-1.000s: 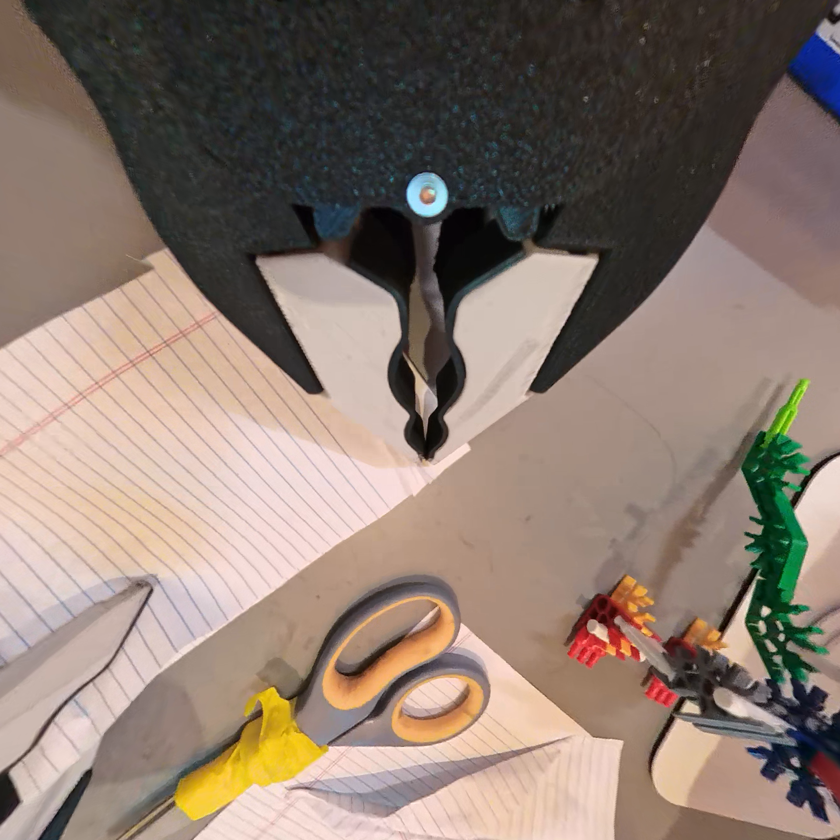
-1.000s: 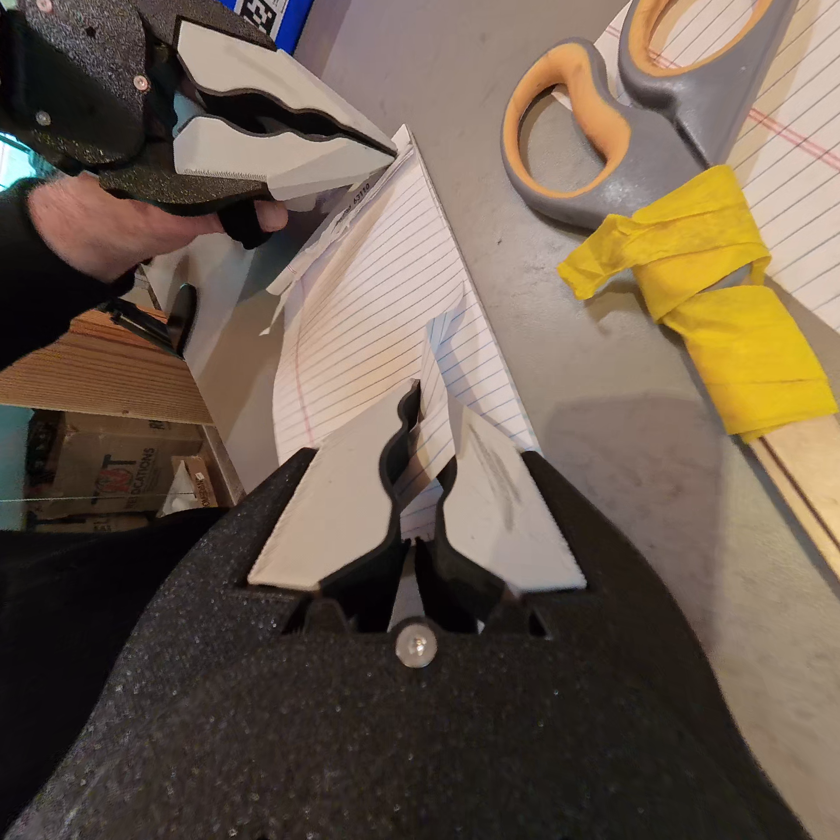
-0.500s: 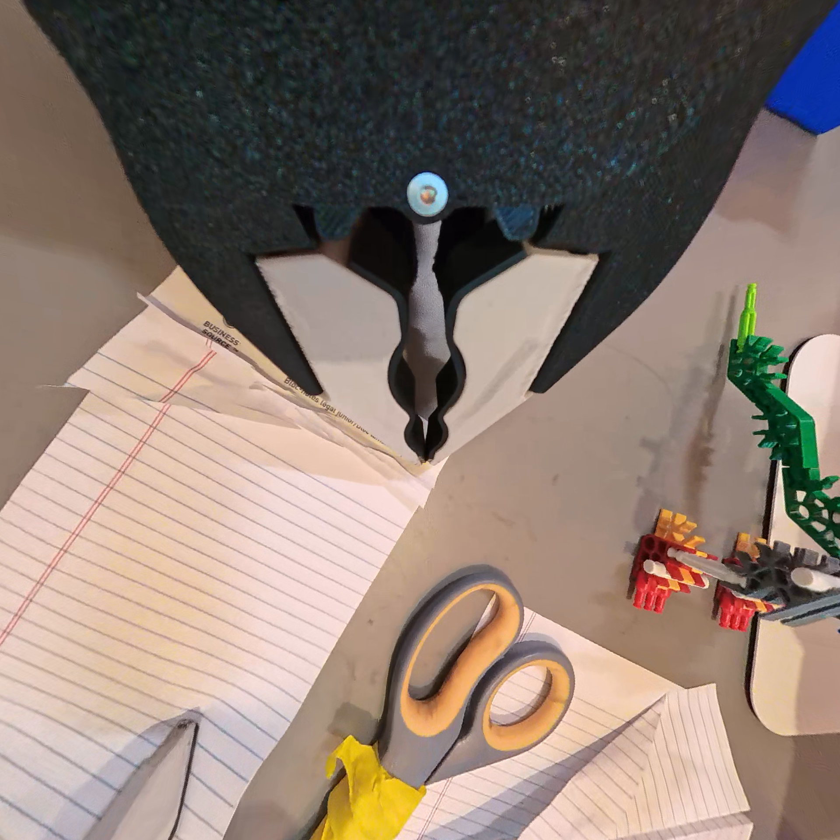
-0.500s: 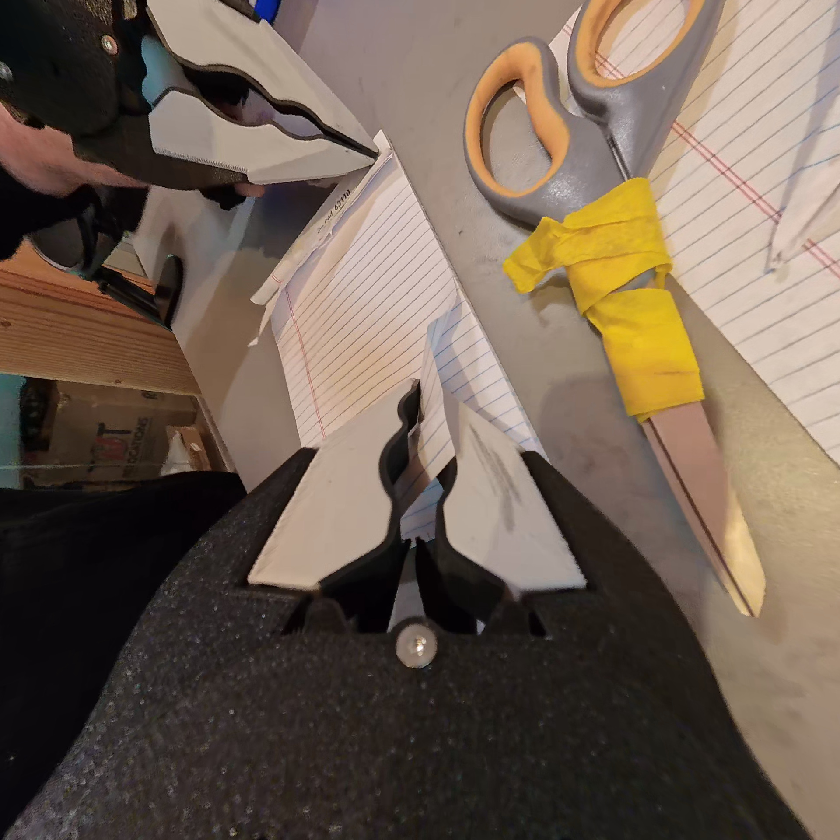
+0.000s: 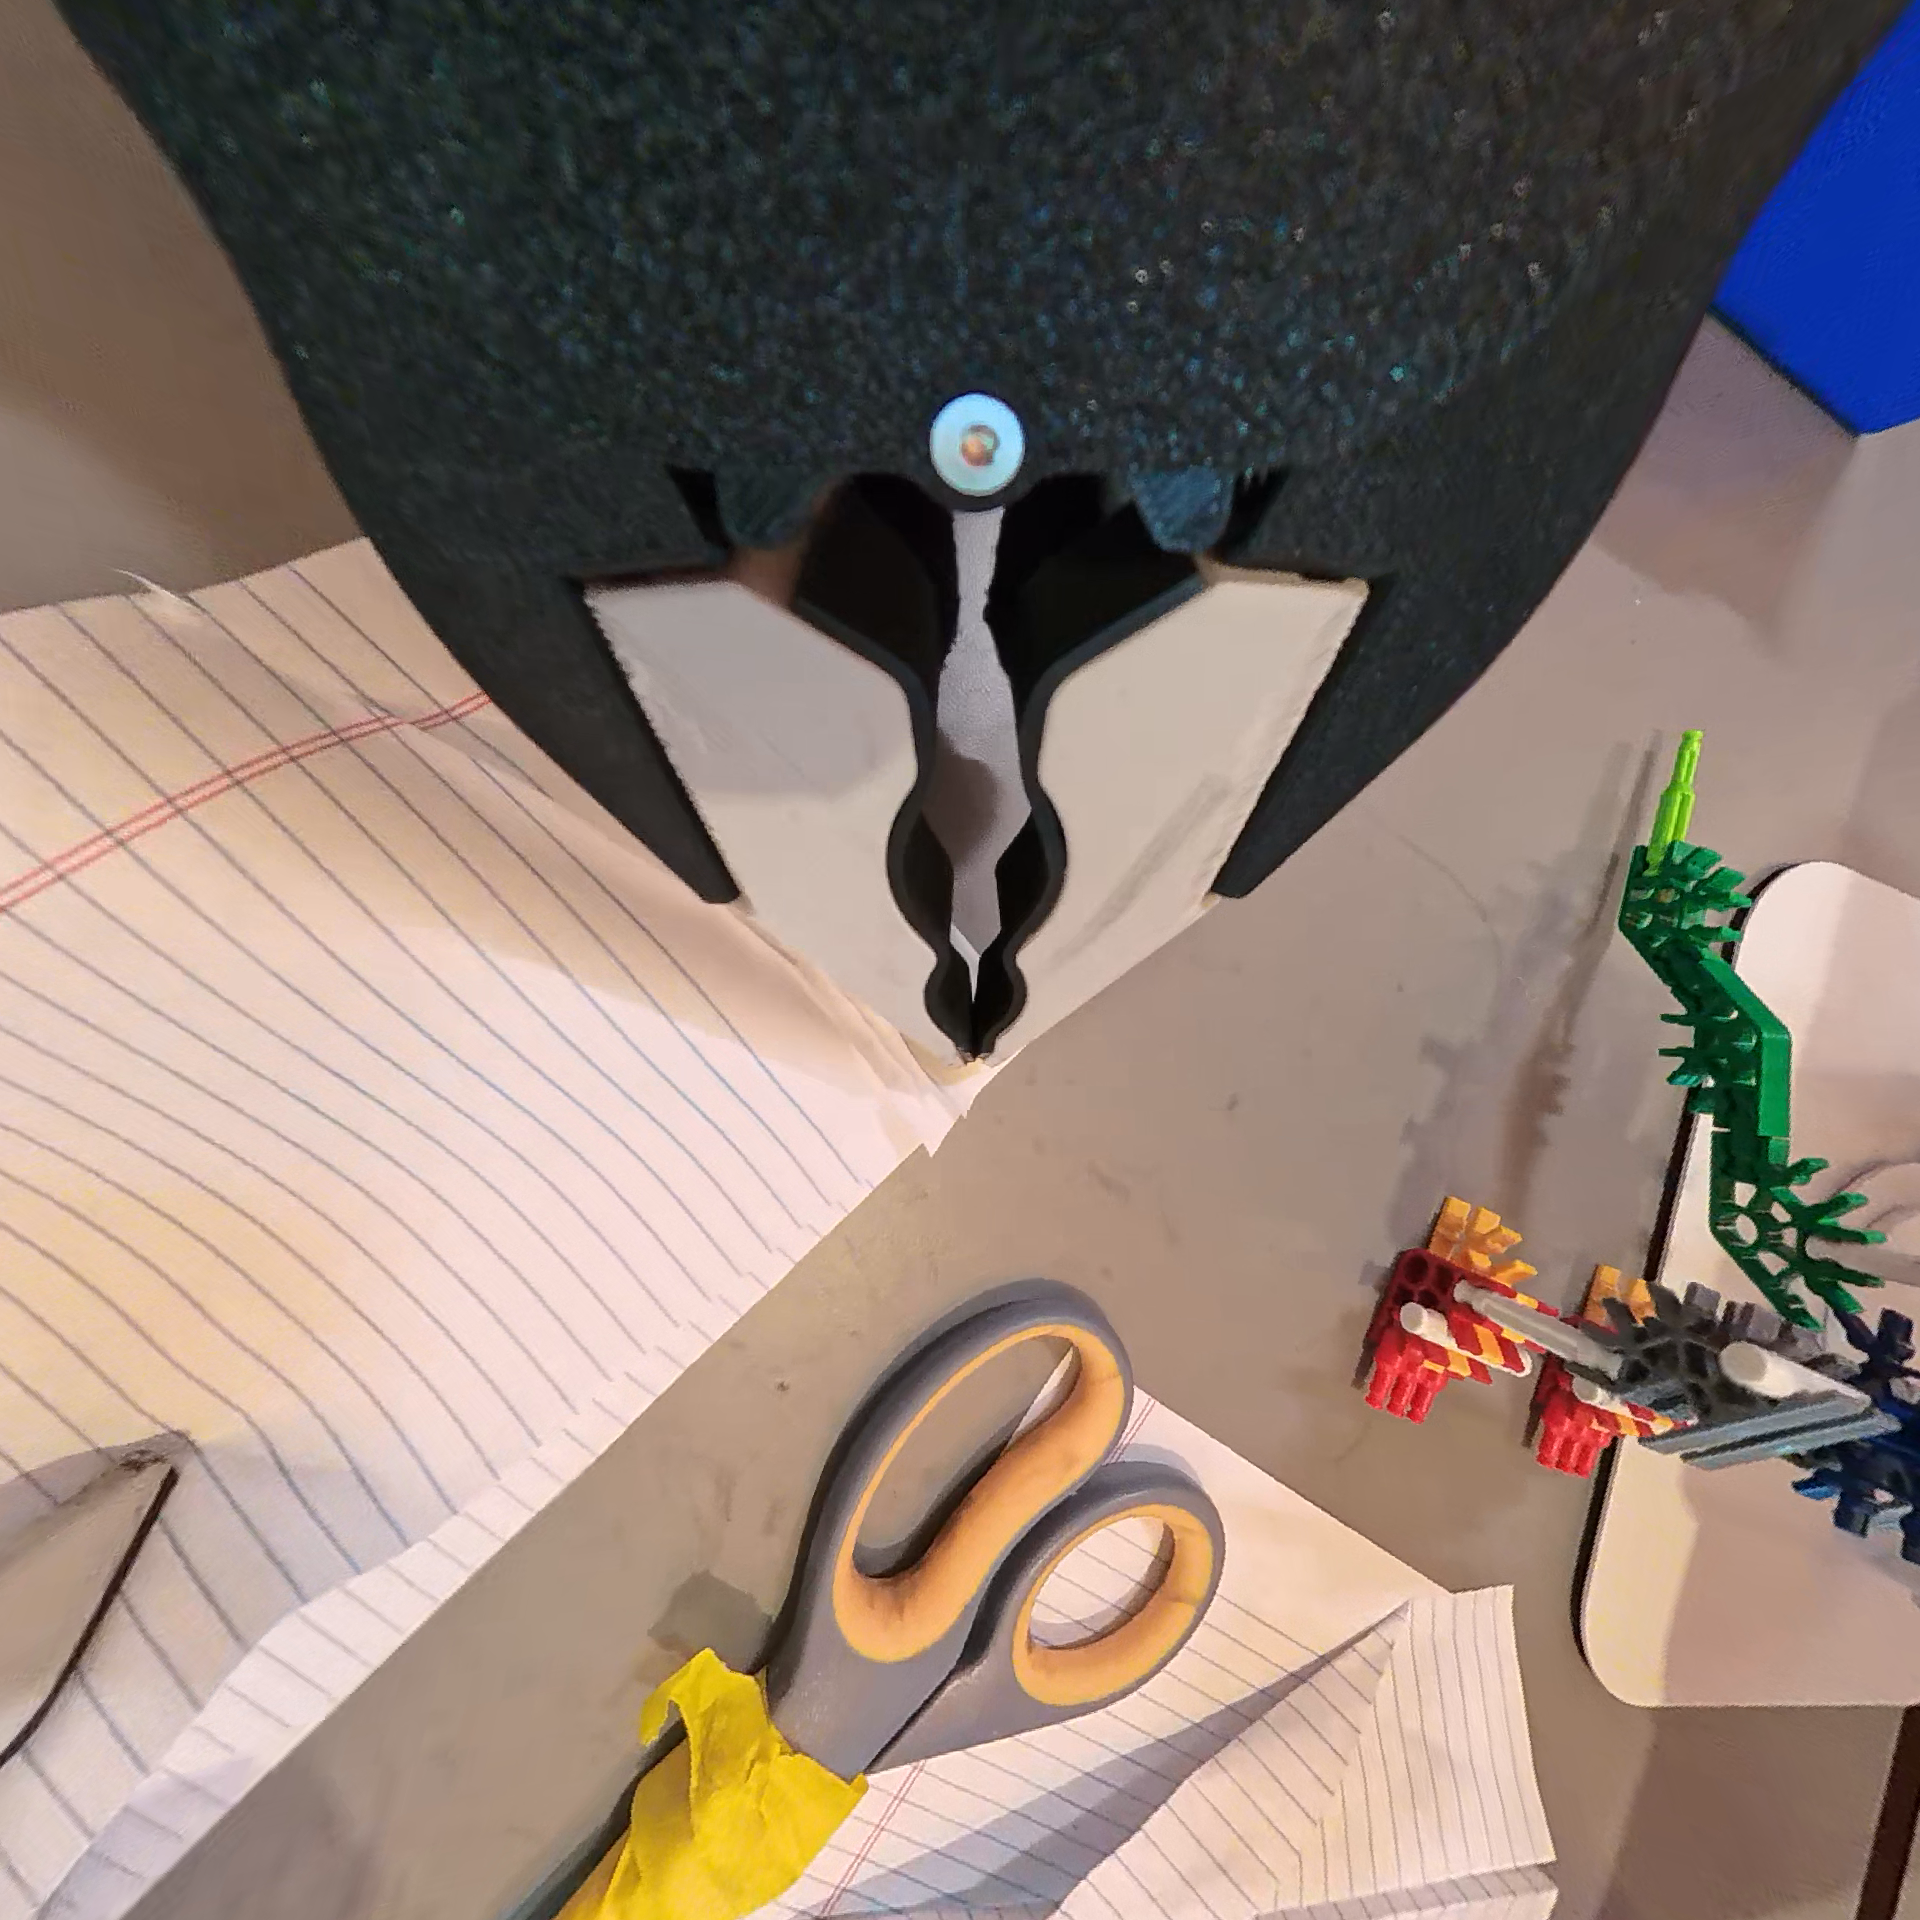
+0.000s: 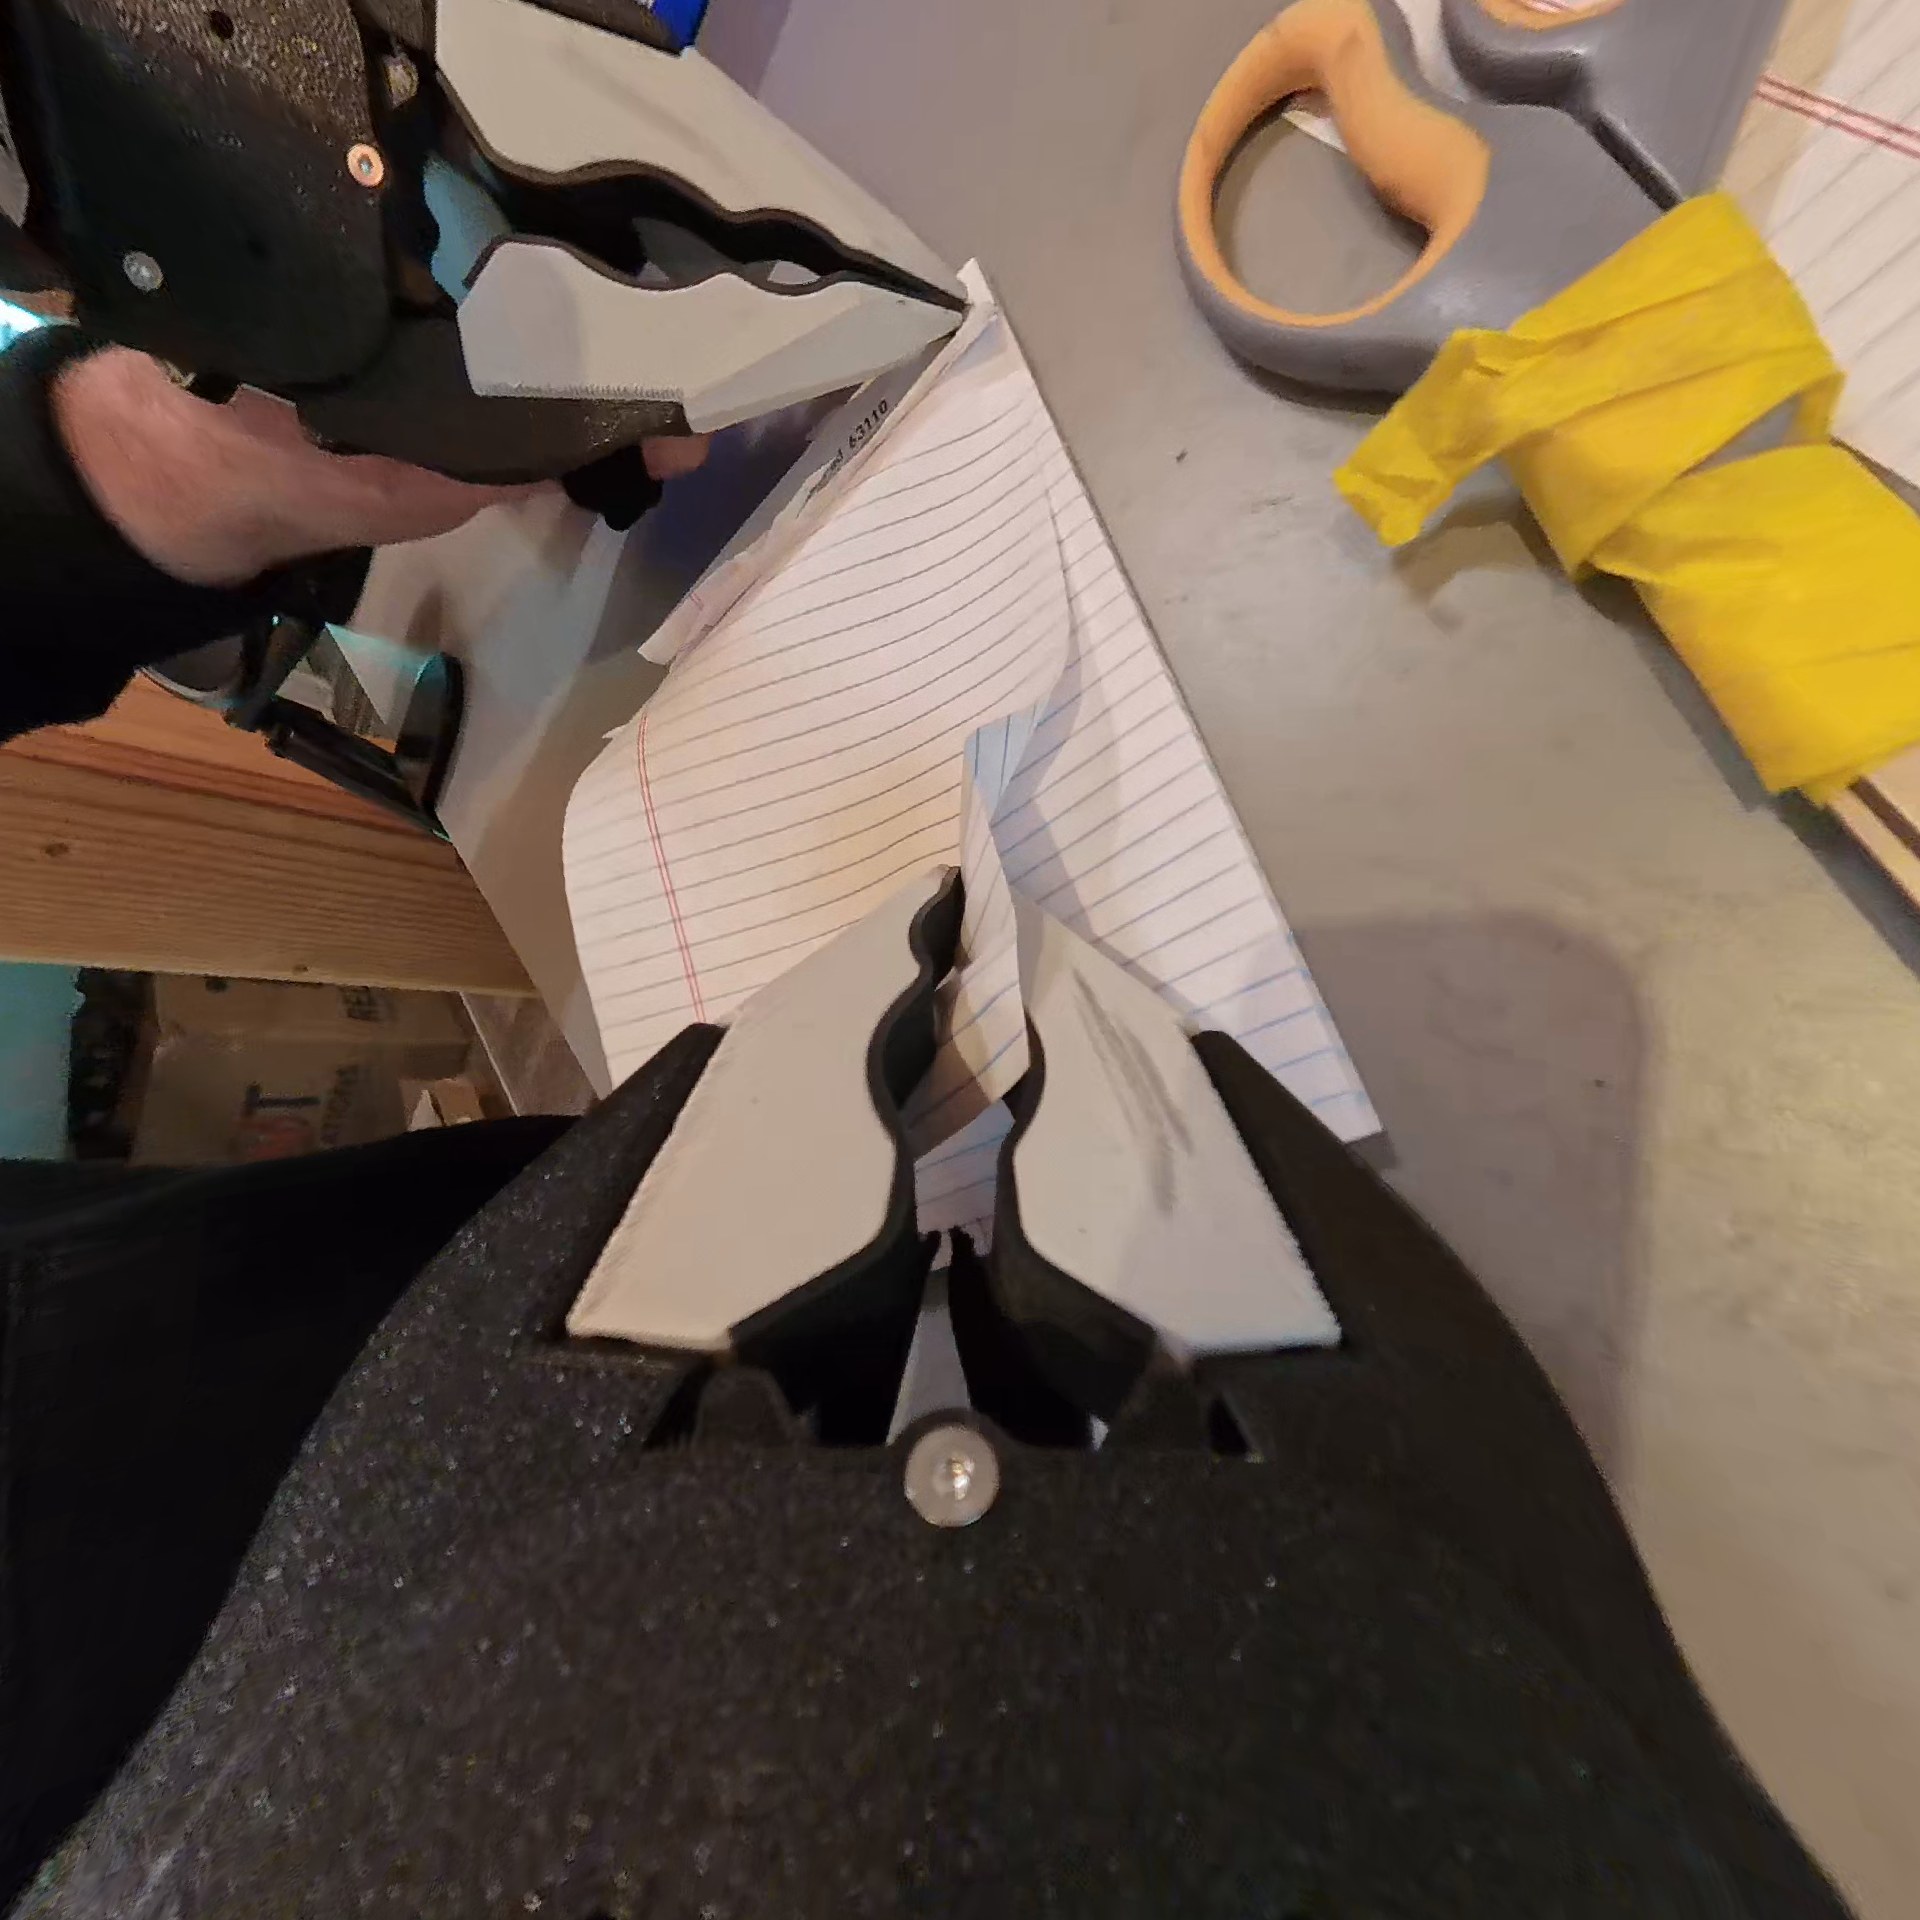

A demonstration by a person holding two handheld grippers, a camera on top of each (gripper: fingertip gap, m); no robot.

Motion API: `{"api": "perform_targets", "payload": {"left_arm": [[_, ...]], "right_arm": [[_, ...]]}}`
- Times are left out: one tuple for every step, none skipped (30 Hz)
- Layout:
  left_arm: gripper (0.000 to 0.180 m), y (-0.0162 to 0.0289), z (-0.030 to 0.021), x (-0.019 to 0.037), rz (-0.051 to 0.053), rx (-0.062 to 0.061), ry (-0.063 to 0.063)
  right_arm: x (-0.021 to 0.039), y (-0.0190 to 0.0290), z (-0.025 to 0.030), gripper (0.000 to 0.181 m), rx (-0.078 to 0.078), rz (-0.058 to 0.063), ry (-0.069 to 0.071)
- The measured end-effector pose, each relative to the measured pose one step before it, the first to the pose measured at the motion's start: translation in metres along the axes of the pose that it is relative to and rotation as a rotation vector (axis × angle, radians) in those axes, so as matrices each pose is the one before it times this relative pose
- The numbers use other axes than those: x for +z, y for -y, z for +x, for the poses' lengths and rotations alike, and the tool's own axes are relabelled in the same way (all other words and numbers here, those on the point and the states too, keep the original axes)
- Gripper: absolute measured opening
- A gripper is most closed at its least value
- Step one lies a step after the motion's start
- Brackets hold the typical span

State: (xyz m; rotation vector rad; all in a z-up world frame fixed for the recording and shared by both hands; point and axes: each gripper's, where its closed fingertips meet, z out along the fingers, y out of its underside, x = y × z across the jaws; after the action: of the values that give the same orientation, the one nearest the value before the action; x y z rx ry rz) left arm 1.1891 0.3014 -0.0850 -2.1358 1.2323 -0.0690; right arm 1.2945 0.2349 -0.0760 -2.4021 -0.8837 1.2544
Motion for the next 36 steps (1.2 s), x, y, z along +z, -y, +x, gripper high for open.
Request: {"api": "perform_targets", "payload": {"left_arm": [[0.000,-0.00012,-0.00030,-0.00010,-0.0017,-0.0066,0.0069],[0.000,-0.00002,-0.00004,0.00001,-0.0140,0.0118,0.0199],[0.000,-0.00010,-0.00003,-0.00014,-0.0139,0.0024,0.0146],[0.000,-0.00041,0.00016,-0.00042,-0.0071,-0.0299,0.0032],[0.000,-0.00034,0.00019,-0.00038,0.0002,-0.0456,0.0038],[0.000,-0.00008,0.00028,-0.00029,0.0062,-0.0247,0.0115],[0.000,0.00015,0.00012,0.00013,0.0097,-0.0002,0.0160],[0.000,0.00030,-0.00006,0.00016,0.0063,0.0078,0.0086],[0.000,0.00020,-0.00011,0.00022,0.0013,-0.0029,-0.0050],[0.000,-0.00002,-0.00011,0.00003,0.0017,-0.0124,-0.0106],[0.000,0.00004,0.00003,0.00004,0.0019,-0.0016,-0.0039],[0.000,0.00002,0.00004,-0.00001,-0.0005,0.0034,0.0016],[0.000,0.00008,-0.00002,0.00001,-0.0012,-0.0057,-0.0003],[0.000,-0.00005,-0.00006,0.00000,0.0005,-0.0090,-0.0017],[0.000,0.00000,0.00002,0.00005,-0.0004,0.0028,0.0032],[0.000,0.00001,-0.00002,-0.00003,-0.0013,0.0046,0.0050],[0.000,0.00009,0.00011,0.00003,0.0016,-0.0068,-0.0004],[0.000,-0.00003,0.00001,0.00001,0.0019,-0.0054,-0.0024],[0.000,0.00001,-0.00009,0.00008,-0.0007,0.0073,0.0043],[0.000,0.00000,-0.00004,-0.00009,-0.0002,0.0073,0.0065],[0.000,0.00001,0.00008,0.00011,0.0059,-0.0007,0.0037],[0.000,-0.00005,-0.00011,0.00001,0.0071,-0.0001,0.0048],[0.000,0.00002,-0.00009,0.00002,0.0019,-0.0008,0.0044],[0.000,0.00013,0.00000,0.00003,0.0035,-0.0035,0.0030],[0.000,0.00023,-0.00013,0.00024,0.0081,-0.0070,0.0068],[0.000,0.00021,-0.00026,0.00026,0.0025,0.0074,0.0117],[0.000,0.00011,-0.00008,0.00021,-0.0034,0.0141,0.0082],[0.000,0.00019,-0.00007,0.00014,0.0030,-0.0060,-0.0032],[0.000,-0.00005,-0.00004,0.00007,0.0043,-0.0121,-0.0063],[0.000,-0.00010,-0.00016,-0.00002,-0.0030,0.0168,0.0058],[0.000,0.00015,-0.00015,0.00005,0.0014,-0.0010,0.0063],[0.000,0.00010,0.00009,0.00007,0.0092,-0.0248,-0.0002],[0.000,0.00012,-0.00002,-0.00007,0.0031,-0.0106,0.0033],[0.000,0.00011,-0.00013,0.00006,-0.0106,0.0115,0.0120],[0.000,0.00020,-0.00023,-0.00011,-0.0076,0.0096,0.0118],[0.000,0.00000,0.00012,-0.00047,0.0003,-0.0034,-0.0006]], "right_arm": [[-0.00056,-0.00120,0.00263,0.000,0.0001,0.0022,-0.0050],[-0.00179,-0.00060,0.00362,0.000,-0.0115,-0.0045,-0.0116],[-0.00352,0.00380,0.00312,0.000,-0.0094,0.0125,-0.0069],[-0.00345,0.00412,0.00243,0.000,-0.0033,0.0024,0.0010],[-0.00338,0.00390,0.00299,0.000,-0.0084,-0.0008,-0.0033],[-0.00216,0.00093,0.00250,0.000,0.0000,-0.0124,-0.0016],[-0.00118,0.00066,0.00100,0.000,0.0095,0.0012,0.0024],[-0.00029,-0.00047,-0.00159,0.000,0.0242,0.0080,0.0137],[0.00090,-0.00161,-0.00413,0.000,0.0359,0.0123,0.0280],[0.00086,-0.00016,-0.00282,0.000,0.0356,0.0279,0.0227],[-0.00063,0.00046,0.00087,0.000,0.0306,0.0322,0.0063],[-0.00141,-0.00060,0.00162,0.000,0.0066,0.0215,-0.0026],[-0.00086,-0.00208,-0.00063,0.008,0.0225,0.0090,0.0111],[-0.00005,-0.00258,-0.00443,0.018,0.0354,0.0040,0.0367],[0.00087,-0.00376,-0.00418,0.021,0.0257,-0.0053,0.0336],[0.00062,-0.00307,0.00016,0.023,-0.0021,-0.0026,-0.0047],[-0.00003,-0.00193,0.00016,0.021,-0.0178,0.0027,-0.0123],[0.00067,-0.00326,-0.00211,0.016,-0.0065,-0.0106,0.0089],[0.00129,-0.00318,-0.00128,0.009,-0.0072,-0.0141,0.0067],[0.00106,-0.00139,-0.00040,0.004,-0.0047,-0.0080,-0.0007],[0.00072,-0.00109,-0.00293,0.000,0.0010,-0.0068,0.0157],[0.00023,-0.00113,-0.00054,0.000,0.0063,-0.0016,0.0020],[-0.00030,-0.00141,-0.00066,0.000,0.0146,0.0025,0.0059],[0.00022,-0.00274,-0.00265,0.000,0.0113,-0.0019,0.0175],[0.00050,-0.00293,-0.00028,0.000,0.0053,-0.0010,-0.0025],[0.00061,-0.00341,-0.00139,0.000,0.0021,-0.0066,0.0019],[0.00028,-0.00254,-0.00228,0.000,0.0051,-0.0007,0.0073],[-0.00045,-0.00107,-0.00105,0.000,-0.0047,0.0091,-0.0041],[-0.00086,-0.00199,-0.00058,0.000,-0.0138,-0.0047,-0.0077],[-0.00078,-0.00125,-0.00094,0.000,-0.0019,-0.0071,0.0033],[-0.00172,0.00248,0.00225,0.000,0.0044,0.0165,-0.0085],[-0.00186,0.00267,0.00183,0.000,0.0014,0.0120,-0.0034],[-0.00110,0.00210,0.00064,0.000,-0.0069,0.0029,0.0014],[-0.00165,0.00394,0.00097,0.000,-0.0113,0.0163,-0.0060],[-0.00162,0.00262,-0.00096,0.002,0.0044,0.0124,0.0076],[-0.00076,-0.00007,-0.00209,0.021,0.0201,-0.0026,0.0204]]}}
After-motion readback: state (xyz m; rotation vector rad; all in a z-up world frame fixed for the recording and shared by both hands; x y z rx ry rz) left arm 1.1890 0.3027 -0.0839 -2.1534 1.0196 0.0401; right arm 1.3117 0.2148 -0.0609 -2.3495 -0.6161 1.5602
